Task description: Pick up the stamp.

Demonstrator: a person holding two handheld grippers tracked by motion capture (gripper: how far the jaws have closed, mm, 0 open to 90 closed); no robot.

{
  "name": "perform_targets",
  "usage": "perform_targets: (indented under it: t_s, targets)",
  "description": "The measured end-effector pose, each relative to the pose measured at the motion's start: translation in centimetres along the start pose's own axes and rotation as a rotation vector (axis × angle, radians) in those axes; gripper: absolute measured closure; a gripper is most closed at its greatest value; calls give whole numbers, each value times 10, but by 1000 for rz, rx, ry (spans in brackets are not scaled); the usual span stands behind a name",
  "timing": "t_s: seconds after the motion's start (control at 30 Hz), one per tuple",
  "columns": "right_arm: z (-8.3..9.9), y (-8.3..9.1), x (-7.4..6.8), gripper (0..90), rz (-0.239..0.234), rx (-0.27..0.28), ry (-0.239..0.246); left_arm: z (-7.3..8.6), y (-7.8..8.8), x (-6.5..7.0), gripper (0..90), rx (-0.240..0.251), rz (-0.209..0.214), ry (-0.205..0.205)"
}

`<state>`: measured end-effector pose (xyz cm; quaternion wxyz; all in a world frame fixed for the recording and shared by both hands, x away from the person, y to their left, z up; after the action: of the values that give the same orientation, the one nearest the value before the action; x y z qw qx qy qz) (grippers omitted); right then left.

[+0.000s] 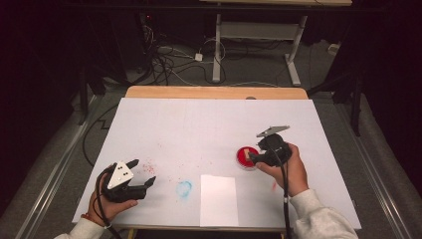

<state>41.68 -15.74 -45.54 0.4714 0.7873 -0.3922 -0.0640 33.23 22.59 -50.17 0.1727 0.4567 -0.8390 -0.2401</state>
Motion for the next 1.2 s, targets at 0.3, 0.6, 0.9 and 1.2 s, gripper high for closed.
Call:
perform_targets:
  t_s: [0.3, 0.6, 0.9, 1.2]
  targets:
    - [-6, -25, -2, 528, -27, -47, -24, 2, -1, -1, 199, -11, 5, -4]
    - [-5, -41, -5, 668, -51, -74, -37, 3, -3, 0, 202, -23, 6, -10]
    - [-4, -45, -9, 763, -53, -71, 5, 4, -4, 0, 202, -34, 4, -13]
    - [-1, -44, -8, 765, -62, -38, 15, 4, -5, 0, 202, -37, 6, -14]
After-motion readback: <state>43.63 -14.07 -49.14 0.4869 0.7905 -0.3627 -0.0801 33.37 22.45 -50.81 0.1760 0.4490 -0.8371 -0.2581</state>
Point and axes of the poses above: each handheld gripper's, and its own axes: y roughly backward along the jaws, z roughly out of its underside, x roughly to its right, the point moved 6 cm from there along -y, roughly forward along the jaws, and after that the axes turned 15 degrees about y, right-handed, at the moved point
